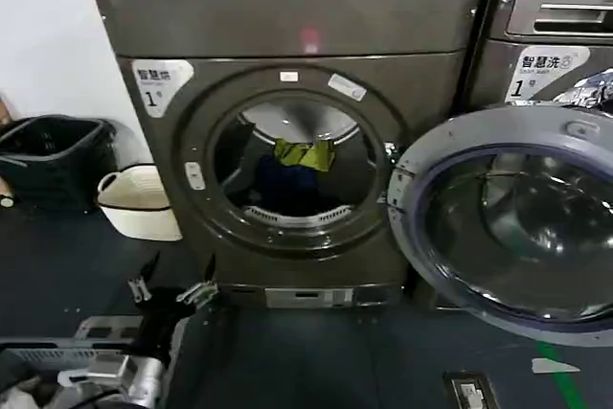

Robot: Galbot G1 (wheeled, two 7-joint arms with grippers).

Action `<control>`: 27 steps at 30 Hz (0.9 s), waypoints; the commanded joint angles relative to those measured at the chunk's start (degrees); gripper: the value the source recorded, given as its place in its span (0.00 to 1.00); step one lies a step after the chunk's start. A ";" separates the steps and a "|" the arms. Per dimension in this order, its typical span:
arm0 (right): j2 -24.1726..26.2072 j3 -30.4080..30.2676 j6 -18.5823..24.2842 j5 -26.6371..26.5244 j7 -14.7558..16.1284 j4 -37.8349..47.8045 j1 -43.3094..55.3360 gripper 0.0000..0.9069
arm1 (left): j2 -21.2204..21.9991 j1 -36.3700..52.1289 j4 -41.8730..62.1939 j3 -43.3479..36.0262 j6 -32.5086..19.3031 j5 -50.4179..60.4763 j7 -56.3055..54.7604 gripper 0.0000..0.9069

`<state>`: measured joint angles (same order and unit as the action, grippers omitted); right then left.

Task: Grasp the clothes from the dryer.

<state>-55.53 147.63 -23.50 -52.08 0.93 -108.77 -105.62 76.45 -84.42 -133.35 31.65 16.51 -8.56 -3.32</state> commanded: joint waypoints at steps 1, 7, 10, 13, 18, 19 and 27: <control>-0.06 -0.01 0.01 0.05 0.10 -0.10 0.05 1.00 | -0.06 0.09 0.10 0.08 0.04 -0.10 0.06 1.00; -0.18 0.18 0.07 0.03 -0.03 -0.06 0.01 1.00 | -0.14 0.24 0.29 0.11 0.04 -0.09 0.13 1.00; -0.21 0.23 0.07 0.05 0.04 -0.04 0.03 1.00 | -0.06 0.40 0.25 0.04 0.11 -0.15 0.13 1.00; -0.22 0.30 0.07 0.05 0.20 -0.03 0.04 1.00 | -0.09 0.52 0.41 0.02 0.15 -0.21 0.12 1.00; -0.25 0.30 0.09 0.10 0.26 -0.12 0.02 1.00 | -0.16 0.69 0.43 0.00 0.20 -0.39 0.16 1.00; -0.25 0.32 0.10 0.09 0.28 -0.08 0.02 1.00 | -0.12 0.70 0.45 -0.01 0.22 -0.40 0.16 1.00; -0.41 0.06 0.17 0.19 0.30 -0.22 0.17 1.00 | -0.18 0.50 0.27 -0.43 0.27 -0.44 0.14 1.00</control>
<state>-56.08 147.62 -23.24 -51.86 1.29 -109.04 -105.49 76.29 -83.92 -133.04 31.25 16.75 -9.03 -3.19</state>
